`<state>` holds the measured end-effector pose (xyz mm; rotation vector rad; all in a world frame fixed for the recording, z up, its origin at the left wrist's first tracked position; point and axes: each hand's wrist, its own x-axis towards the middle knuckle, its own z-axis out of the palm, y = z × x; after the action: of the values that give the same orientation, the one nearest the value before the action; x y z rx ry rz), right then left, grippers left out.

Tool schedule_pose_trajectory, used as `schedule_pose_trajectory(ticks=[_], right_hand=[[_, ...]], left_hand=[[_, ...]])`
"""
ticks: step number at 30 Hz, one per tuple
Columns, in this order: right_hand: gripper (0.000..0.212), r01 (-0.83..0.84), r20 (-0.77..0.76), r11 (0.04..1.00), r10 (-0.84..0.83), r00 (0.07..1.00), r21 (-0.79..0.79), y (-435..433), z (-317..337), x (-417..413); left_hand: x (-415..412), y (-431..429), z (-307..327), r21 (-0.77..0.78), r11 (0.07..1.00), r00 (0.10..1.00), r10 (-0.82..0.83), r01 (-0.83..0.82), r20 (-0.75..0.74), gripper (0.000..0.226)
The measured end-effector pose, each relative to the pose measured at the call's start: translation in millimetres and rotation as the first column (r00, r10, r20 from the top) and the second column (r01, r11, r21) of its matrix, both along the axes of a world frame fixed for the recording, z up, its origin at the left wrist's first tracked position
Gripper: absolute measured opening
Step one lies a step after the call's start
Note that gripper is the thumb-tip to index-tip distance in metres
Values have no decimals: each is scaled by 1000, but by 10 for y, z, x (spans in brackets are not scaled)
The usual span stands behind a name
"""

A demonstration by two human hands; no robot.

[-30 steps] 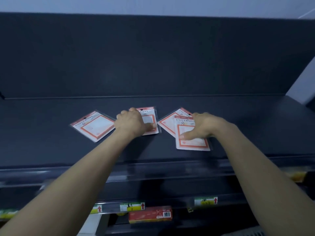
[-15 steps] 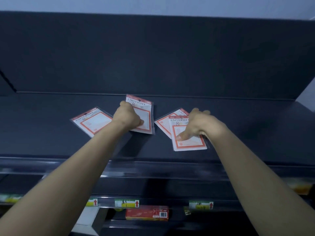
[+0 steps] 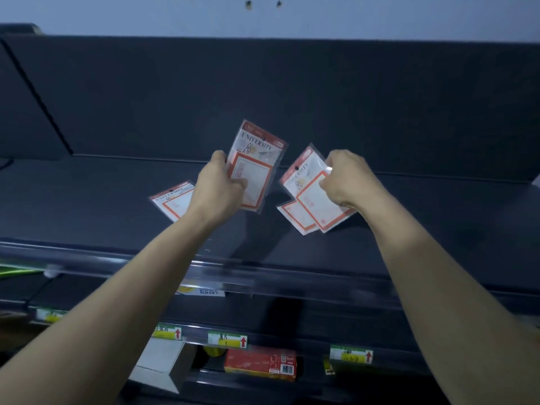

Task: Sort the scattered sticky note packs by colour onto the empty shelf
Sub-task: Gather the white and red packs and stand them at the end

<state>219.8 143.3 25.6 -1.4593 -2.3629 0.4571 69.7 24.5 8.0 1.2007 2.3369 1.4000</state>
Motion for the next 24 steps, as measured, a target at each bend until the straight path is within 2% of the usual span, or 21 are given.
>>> schedule_pose_trajectory(ticks=[5, 12, 17, 20, 24], right_hand=[[16, 65, -107, 988, -50, 993, 144, -205, 97, 148], [6, 395, -258, 894, -339, 905, 213, -779, 128, 597], [6, 641, -303, 735, -573, 761, 220, -1479, 25, 1109], [9, 776, -346, 603, -699, 626, 184, -2004, -5, 1501], [16, 903, -366, 407, -826, 429, 139, -2827, 12, 2090]], left_hand=[[59, -50, 65, 96, 983, 988, -156, 155, 2, 17], [180, -160, 130, 192, 870, 887, -462, 454, -2, 17], [573, -325, 69, 151, 710, 715, -698, 688, 25, 18], [982, -495, 73, 160, 596, 600, -800, 787, 26, 17], [1682, -834, 55, 191, 376, 360, -926, 907, 114, 23]])
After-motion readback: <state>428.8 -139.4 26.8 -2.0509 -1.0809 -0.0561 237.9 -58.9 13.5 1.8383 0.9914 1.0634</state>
